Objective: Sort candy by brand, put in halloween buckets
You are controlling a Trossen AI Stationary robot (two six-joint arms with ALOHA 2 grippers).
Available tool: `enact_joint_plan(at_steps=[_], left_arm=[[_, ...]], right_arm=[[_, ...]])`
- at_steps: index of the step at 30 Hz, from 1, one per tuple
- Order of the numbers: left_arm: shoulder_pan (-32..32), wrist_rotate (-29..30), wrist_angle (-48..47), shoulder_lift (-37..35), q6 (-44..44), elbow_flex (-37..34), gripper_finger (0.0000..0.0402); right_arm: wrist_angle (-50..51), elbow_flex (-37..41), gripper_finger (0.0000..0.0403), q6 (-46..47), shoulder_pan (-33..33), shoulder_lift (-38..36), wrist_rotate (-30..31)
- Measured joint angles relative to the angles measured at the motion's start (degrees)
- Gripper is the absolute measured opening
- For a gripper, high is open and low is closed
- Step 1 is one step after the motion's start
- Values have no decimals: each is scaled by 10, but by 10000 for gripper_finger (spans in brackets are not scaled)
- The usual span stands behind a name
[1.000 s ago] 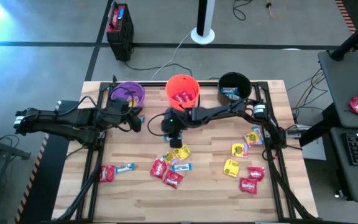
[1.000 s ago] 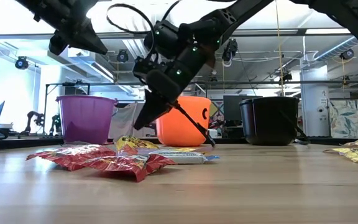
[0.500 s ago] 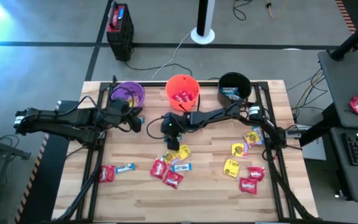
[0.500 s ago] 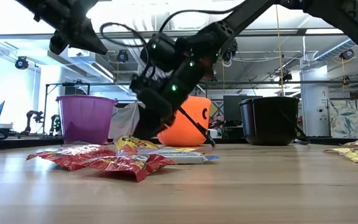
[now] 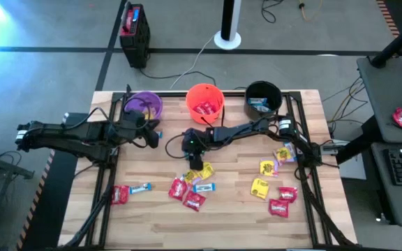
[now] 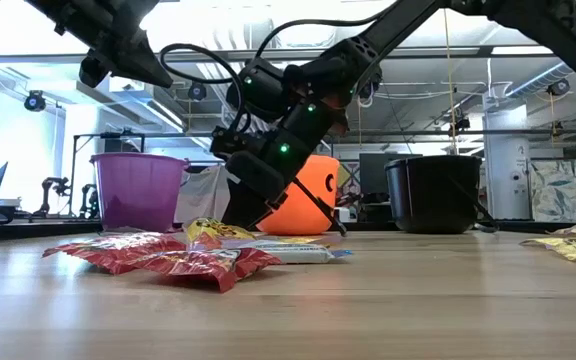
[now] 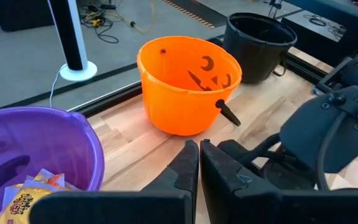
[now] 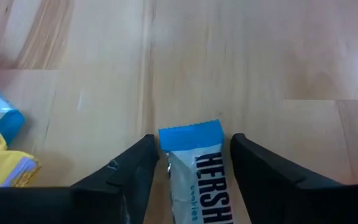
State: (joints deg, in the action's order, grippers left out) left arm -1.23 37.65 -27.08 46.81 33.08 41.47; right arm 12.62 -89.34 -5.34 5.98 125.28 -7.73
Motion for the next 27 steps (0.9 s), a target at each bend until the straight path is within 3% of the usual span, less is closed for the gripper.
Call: enact_joint_plan(at_steps=[4,14,27], left_arm=[[0,4,0,0,0,0,0],[0,7,0,0,0,0,0],[0,8,0,0,0,0,0]], right_arm=[[-4,0,162,2,0,11,1],[-5,-2,17,6,0,37,-4],[15,-7,8,34,0,3,2]])
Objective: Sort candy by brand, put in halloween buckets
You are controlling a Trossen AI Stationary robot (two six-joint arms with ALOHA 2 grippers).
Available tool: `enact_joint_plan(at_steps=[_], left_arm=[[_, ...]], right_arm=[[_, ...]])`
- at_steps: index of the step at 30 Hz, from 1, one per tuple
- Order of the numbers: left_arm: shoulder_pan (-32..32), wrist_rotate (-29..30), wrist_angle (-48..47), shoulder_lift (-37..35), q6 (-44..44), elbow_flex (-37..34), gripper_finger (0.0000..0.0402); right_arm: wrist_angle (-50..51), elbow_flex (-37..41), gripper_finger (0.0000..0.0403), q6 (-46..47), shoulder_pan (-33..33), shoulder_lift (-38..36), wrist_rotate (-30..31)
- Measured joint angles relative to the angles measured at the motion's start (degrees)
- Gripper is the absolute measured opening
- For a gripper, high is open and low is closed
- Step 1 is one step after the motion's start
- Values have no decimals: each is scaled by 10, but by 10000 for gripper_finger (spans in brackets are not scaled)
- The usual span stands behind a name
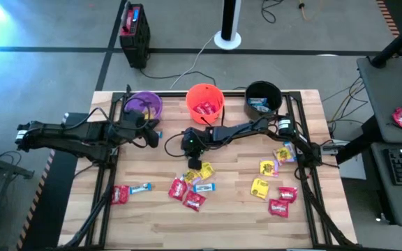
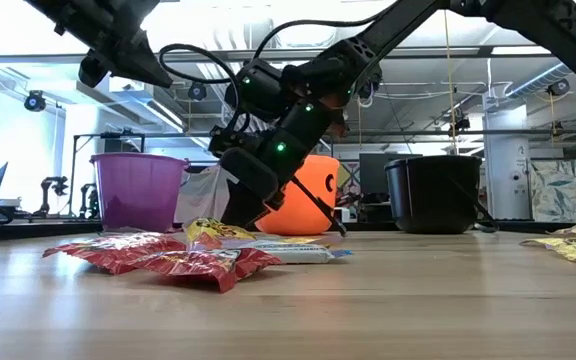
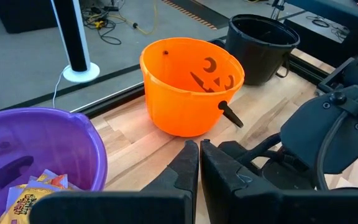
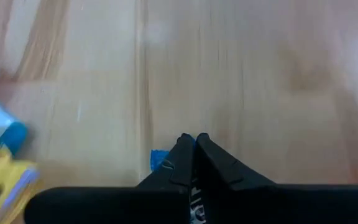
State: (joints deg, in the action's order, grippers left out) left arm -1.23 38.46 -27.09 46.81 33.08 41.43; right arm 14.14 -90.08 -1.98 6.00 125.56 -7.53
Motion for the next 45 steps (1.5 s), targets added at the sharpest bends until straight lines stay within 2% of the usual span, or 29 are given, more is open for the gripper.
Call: enact_joint_plan(at_steps=[5,8,12,15,19,22,26,31,35,40,45], left_arm=[[0,0,0,0,0,0,0],[0,-3,-3,0,-12,0,0],[0,-60,-20,0,-35,0,0],[-1,-81,-34,4,-39,0,0],[0,-100,-44,9,-39,0,0],[-1,-152,-44,16,-52,-1,0],[-1,-224,-44,31,-74,-11,0],[-1,-239,-43,43,-75,-16,0],[-1,-233,-39,49,-71,-16,0],[-1,-229,-37,56,-71,-16,0],[-1,-225,-27,72,-78,-16,0]], right_arm=[[83,-14,8,84,0,-42,2],[175,-26,8,134,0,-75,1],[303,-18,8,157,0,-106,1],[321,-7,8,143,0,-135,1],[345,29,8,178,4,-167,0],[314,90,8,215,14,-183,-5],[211,166,9,295,29,-208,-40],[72,228,23,419,29,-218,-45],[41,241,68,464,27,-216,-38],[29,241,151,486,23,-216,18],[-11,244,211,490,22,-198,16]])
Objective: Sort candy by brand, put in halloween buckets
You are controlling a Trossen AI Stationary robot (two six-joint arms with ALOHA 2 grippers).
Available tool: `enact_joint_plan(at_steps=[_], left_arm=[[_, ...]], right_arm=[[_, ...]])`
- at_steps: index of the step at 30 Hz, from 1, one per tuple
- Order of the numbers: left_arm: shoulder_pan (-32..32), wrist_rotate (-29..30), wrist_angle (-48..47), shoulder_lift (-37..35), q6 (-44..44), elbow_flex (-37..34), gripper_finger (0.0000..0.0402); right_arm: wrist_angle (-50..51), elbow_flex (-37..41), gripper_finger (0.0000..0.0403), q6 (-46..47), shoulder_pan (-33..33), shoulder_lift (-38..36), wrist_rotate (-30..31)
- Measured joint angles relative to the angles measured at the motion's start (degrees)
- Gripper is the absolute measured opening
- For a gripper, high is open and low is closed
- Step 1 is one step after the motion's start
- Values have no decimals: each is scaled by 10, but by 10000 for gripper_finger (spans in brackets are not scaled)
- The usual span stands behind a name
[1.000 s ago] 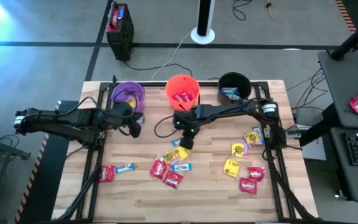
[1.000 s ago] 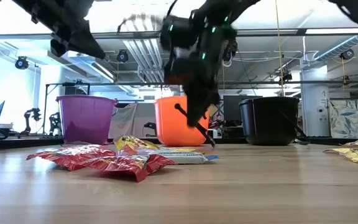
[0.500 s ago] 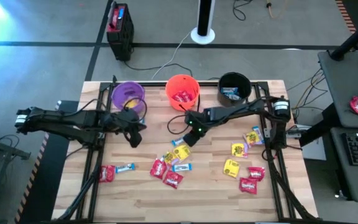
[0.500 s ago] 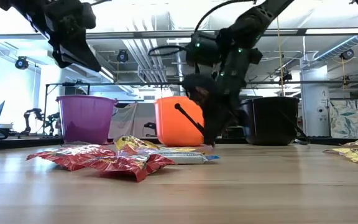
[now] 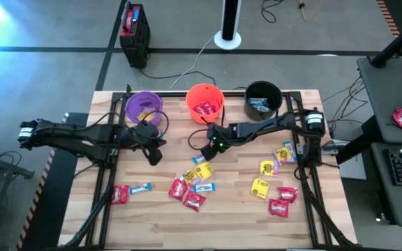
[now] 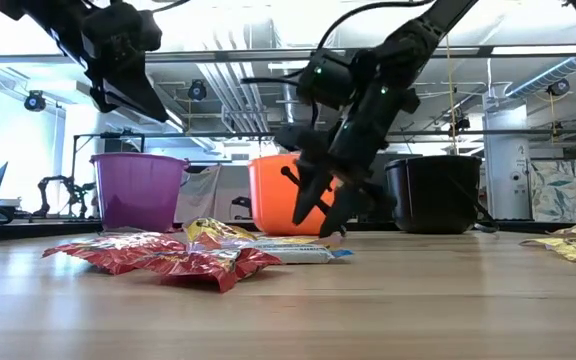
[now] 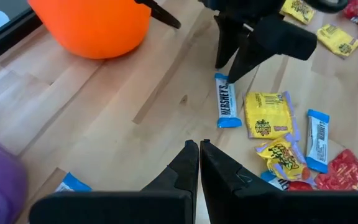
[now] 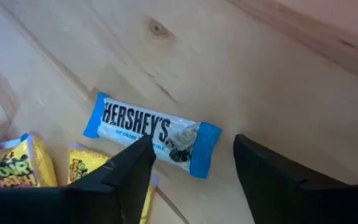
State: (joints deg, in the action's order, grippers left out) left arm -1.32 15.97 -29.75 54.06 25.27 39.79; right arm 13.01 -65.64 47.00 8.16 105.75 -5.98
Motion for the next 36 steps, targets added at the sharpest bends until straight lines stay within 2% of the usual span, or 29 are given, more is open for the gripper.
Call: enact_joint_plan(at_steps=[6,11,18,28,36], left_arm=[[0,0,-2,37,-8,0,0],[0,-13,9,73,-8,0,0],[0,-20,18,120,-10,0,0],[0,-55,40,180,-8,0,0],[0,-62,50,198,-8,0,0]], right_arm=[[-27,-3,226,19,-2,30,-5],[-32,-6,211,23,-4,43,-15],[-34,-7,151,29,-6,78,-12],[-53,-6,21,-14,-8,105,4],[-65,-5,8,-46,-9,55,27]])
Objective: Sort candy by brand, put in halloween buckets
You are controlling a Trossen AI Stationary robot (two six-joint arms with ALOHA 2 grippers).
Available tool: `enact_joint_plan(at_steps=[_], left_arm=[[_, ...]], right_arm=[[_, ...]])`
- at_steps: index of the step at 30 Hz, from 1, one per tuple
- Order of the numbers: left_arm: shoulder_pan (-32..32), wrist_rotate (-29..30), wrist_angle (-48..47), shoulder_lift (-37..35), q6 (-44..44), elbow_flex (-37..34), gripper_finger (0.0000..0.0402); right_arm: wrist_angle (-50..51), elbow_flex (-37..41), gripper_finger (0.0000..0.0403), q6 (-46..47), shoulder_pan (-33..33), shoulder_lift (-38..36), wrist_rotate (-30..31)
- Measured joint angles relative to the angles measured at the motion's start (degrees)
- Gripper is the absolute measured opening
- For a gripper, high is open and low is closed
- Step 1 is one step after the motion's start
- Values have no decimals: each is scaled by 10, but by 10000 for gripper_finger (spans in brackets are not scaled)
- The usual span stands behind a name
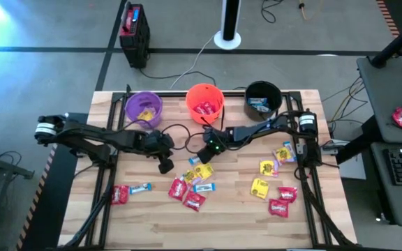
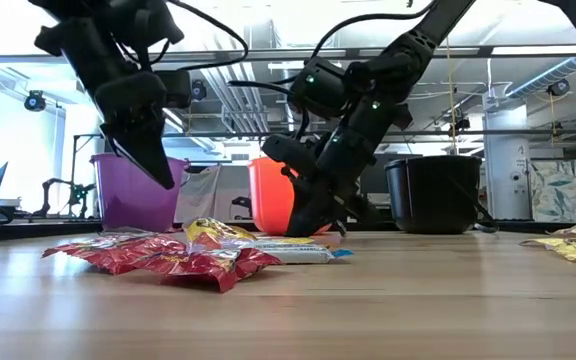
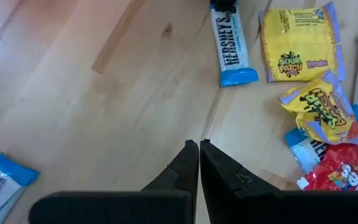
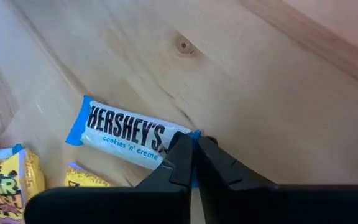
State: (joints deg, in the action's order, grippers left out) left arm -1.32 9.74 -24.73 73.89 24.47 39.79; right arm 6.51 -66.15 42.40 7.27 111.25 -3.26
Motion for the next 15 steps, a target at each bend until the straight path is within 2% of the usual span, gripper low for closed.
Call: enact_joint_plan(at_steps=[5,15], left_arm=[[0,0,2,2,0,0,0],[0,0,3,1,-1,0,0]], right_arm=[[15,2,8,-15,1,-31,22],[52,2,8,-52,-1,-91,15]])
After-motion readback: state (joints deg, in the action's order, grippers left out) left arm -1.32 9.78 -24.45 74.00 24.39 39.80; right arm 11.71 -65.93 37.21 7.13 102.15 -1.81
